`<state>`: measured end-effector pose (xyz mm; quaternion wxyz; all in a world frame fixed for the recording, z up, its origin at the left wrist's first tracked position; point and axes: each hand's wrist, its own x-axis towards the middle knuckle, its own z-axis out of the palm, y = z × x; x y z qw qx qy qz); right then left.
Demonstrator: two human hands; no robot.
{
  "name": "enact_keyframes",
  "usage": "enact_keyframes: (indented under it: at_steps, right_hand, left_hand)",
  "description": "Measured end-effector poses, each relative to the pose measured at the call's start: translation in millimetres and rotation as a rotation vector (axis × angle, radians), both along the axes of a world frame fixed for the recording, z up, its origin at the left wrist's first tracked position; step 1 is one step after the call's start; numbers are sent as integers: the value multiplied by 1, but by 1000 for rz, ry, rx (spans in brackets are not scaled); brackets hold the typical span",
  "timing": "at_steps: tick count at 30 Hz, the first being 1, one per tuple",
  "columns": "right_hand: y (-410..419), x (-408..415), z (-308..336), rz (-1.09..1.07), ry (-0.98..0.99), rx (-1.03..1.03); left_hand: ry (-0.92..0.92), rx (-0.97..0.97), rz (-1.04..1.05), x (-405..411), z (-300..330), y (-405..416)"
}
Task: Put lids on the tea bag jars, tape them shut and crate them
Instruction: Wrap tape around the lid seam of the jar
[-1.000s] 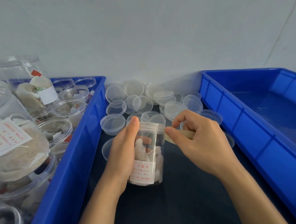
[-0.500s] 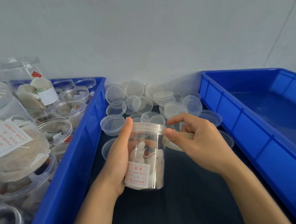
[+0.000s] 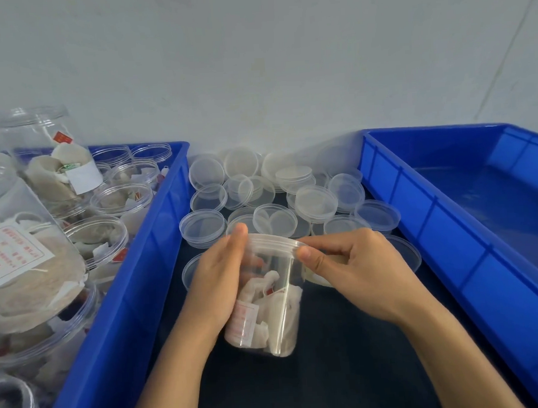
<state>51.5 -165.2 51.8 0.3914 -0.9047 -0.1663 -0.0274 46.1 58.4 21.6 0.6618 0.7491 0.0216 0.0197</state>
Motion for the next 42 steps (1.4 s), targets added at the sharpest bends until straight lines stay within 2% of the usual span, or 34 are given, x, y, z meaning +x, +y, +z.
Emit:
enact_keyframes:
  at_steps: [2, 4, 7, 10, 14, 16, 20, 26, 42]
  right_hand:
    - [4, -2, 1, -66, -58, -40]
    - [11, -5, 3, -114, -113, -95]
    - [19, -9, 4, -129, -189, -170]
    - [18, -10, 3, -105, -170, -176]
    - [8, -5, -1, -74, -84, 41]
    - [6, -4, -1, -81, -65, 78]
    - [8, -6, -2, -131, -108, -27]
    - [11, -11, 2, -189, -280, -166]
    - [16, -12, 2, -171, -389, -206]
  left_hand:
    - [-55, -3, 48, -2, 4, -2]
    - [-76, -6, 8, -7, 6, -7]
    - [-81, 226, 12, -7, 7, -11]
    - [-92, 286, 36, -5, 7, -9]
    - [-108, 196, 30, -5, 7, -5]
    - [-92, 162, 30, -5, 7, -5]
    - [-115, 120, 91, -7, 8, -9]
    - [-109, 51, 89, -9, 11, -8]
    - [-53, -223, -80, -11, 14, 0]
